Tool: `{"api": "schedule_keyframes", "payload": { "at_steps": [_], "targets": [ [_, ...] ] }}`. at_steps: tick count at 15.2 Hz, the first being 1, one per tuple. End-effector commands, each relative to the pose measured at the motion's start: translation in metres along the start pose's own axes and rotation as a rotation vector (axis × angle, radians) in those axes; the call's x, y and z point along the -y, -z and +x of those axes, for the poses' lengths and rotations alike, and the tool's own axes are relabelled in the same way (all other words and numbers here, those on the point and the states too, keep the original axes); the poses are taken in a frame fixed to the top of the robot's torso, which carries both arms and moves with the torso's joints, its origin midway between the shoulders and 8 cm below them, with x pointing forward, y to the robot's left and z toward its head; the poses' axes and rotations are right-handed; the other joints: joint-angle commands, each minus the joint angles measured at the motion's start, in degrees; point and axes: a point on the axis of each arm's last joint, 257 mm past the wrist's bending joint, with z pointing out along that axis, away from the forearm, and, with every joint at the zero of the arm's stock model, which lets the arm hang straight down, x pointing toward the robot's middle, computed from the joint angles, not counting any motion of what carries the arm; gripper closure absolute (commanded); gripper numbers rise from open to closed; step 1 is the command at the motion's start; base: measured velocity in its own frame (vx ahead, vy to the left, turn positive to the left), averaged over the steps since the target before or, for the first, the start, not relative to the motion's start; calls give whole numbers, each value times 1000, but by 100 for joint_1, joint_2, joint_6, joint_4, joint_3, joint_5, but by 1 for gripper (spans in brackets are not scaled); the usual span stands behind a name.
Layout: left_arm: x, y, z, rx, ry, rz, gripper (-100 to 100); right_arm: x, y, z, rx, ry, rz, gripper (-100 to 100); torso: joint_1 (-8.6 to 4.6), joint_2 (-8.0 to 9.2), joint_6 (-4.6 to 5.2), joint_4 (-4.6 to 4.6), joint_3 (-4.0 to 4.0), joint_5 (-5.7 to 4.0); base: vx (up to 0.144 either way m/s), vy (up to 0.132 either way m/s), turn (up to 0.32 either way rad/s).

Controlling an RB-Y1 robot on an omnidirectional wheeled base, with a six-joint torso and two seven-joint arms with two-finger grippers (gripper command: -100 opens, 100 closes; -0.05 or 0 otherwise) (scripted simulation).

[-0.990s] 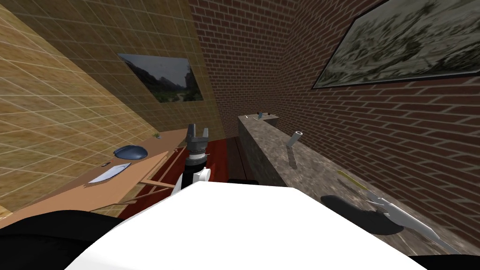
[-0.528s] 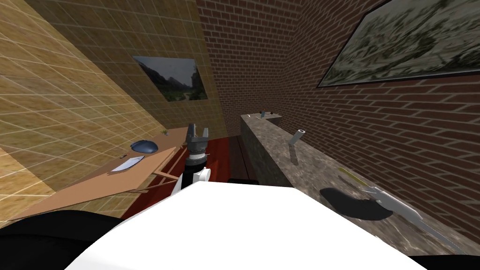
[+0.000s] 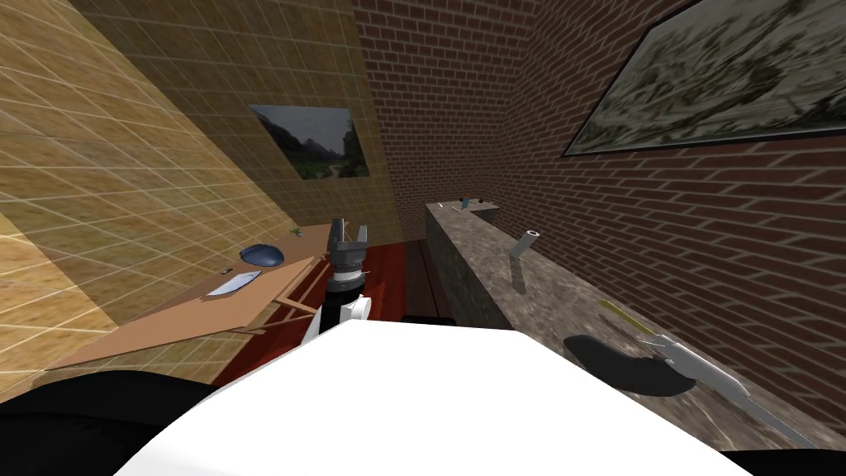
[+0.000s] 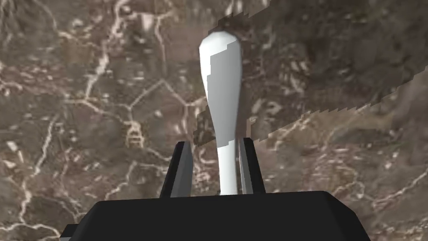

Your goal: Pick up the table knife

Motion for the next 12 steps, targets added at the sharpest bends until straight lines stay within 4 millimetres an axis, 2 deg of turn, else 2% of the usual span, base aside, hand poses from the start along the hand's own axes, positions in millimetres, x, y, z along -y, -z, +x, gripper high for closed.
{"api": "schedule_keyframes", "payload": {
  "at_steps": [1, 3, 4, 5, 7, 9, 12],
  "targets": [
    [0, 0, 0, 0, 0, 0, 0, 9, 12, -7, 4, 16, 8, 100, 0, 0, 0, 0, 0, 0, -1, 56, -172],
    [0, 0, 0, 0, 0, 0, 0, 17, 23, -14, 9, 33, 17, 100, -5, 1, -5, 2, 2, -6, 1, 57, -128],
    [0, 0, 0, 0, 0, 0, 0, 12, 17, -9, 6, 23, 11, 100, -7, 2, -6, 2, 2, -6, -2, 32, -37],
    [0, 0, 0, 0, 0, 0, 0, 21, 22, -37, 63, 26, 27, -100, -14, 2, -7, 2, 2, -9, -50, 12, -28],
    [0, 0, 0, 0, 0, 0, 0, 26, 24, -50, 90, 27, 34, -100, -29, 25, -7, 7, 14, -14, -100, 1, -21],
    [0, 0, 0, 0, 0, 0, 0, 36, 31, -78, 151, 29, 50, -100, -37, 44, -7, 11, 26, -15, -127, -10, -25],
    [0, 0, 0, 0, 0, 0, 0, 45, 40, -108, 216, 32, 67, -100, -44, 51, -7, 13, 30, -16, -113, -19, -24]
  ]
}}
